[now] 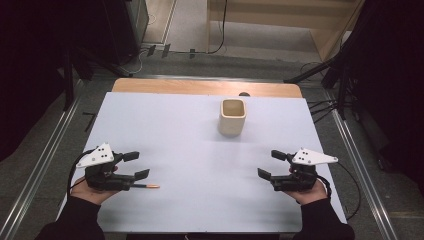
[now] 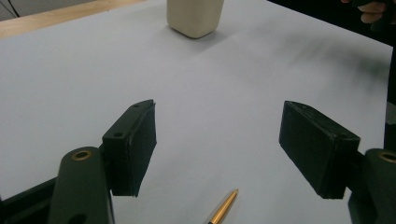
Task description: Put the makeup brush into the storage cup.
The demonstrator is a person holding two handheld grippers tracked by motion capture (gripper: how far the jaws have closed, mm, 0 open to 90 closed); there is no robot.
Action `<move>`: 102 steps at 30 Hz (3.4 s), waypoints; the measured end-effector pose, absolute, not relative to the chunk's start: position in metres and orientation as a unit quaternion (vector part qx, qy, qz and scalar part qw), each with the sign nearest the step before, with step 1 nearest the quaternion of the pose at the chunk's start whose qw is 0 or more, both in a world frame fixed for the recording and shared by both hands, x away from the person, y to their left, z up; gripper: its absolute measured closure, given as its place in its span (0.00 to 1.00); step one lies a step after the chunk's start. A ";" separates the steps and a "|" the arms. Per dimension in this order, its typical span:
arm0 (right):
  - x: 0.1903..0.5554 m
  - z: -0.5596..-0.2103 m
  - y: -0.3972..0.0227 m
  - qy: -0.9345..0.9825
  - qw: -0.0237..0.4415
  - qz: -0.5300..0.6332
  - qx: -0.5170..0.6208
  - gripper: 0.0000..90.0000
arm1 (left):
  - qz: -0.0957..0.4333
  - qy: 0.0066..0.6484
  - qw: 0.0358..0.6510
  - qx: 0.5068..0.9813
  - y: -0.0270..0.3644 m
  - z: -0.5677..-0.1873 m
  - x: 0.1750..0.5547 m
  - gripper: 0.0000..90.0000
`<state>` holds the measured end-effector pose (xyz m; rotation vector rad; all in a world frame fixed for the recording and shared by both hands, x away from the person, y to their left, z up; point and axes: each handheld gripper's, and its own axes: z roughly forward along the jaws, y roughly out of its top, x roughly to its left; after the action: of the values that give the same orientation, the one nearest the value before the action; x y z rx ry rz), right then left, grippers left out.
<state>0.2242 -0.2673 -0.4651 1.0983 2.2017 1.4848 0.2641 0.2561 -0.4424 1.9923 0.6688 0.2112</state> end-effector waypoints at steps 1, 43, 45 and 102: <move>0.224 -0.465 -0.267 0.759 0.134 0.512 0.379 0.18 | 0.087 0.276 0.492 0.821 0.256 -0.442 0.264 0.31; 0.227 -0.469 -0.264 0.779 0.120 0.486 0.377 0.20 | 0.074 0.279 0.460 0.839 0.259 -0.446 0.265 0.31; 0.227 -0.469 -0.264 0.781 0.120 0.484 0.377 0.20 | 0.073 0.281 0.461 0.839 0.260 -0.446 0.265 0.31; 0.228 -0.473 -0.261 0.793 0.102 0.475 0.368 0.20 | 0.038 0.112 0.339 0.933 0.257 -0.441 0.308 0.35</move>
<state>0.2282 -0.2612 -0.4728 1.0873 2.3404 1.4020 0.3075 0.2574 -0.4415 2.4306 0.2905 0.0983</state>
